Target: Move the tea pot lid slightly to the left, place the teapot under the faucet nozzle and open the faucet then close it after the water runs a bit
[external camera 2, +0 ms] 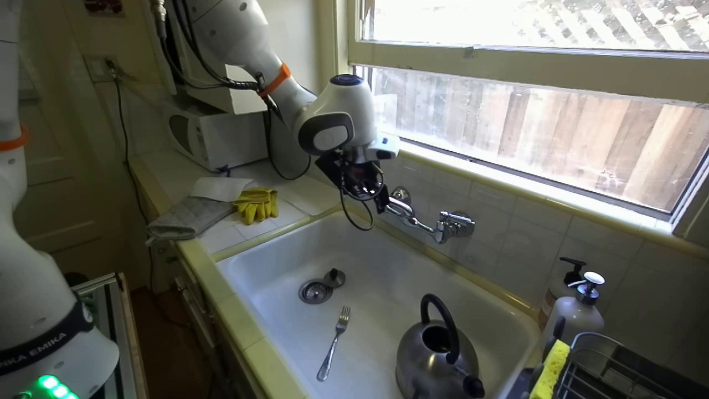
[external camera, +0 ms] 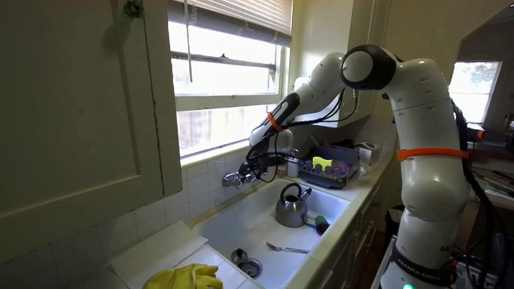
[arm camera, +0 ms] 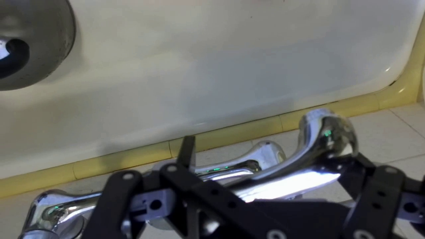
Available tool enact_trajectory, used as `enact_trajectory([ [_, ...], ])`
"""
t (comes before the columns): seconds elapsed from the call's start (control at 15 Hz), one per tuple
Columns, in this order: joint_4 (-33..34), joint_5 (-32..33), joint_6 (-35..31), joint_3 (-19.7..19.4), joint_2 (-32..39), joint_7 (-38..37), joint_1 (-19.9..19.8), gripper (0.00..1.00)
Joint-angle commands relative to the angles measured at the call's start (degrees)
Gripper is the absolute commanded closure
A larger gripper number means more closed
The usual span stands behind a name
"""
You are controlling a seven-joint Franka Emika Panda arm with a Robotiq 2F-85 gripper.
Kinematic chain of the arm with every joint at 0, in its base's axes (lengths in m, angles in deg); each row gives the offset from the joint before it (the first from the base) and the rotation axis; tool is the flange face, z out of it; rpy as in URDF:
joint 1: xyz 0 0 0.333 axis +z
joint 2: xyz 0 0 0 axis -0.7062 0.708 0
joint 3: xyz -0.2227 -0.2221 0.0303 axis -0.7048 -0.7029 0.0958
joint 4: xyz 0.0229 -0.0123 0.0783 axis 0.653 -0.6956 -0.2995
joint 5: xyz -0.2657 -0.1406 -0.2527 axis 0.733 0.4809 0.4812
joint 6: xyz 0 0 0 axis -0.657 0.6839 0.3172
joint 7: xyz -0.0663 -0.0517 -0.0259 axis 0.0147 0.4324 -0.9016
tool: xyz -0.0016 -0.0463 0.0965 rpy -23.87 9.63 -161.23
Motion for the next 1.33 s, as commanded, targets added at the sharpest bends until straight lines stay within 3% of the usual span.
enact_trajectory([
  [0.0, -3.4, 4.3, 0.6, -3.6, -1.8, -3.8, 1.2, 0.00],
  [0.67, -8.1, 15.1, -0.9, -11.1, -3.9, -10.7, 2.8, 0.00],
  [1.27, -8.7, 18.3, -1.3, -13.6, -4.2, -12.3, 2.9, 0.00],
])
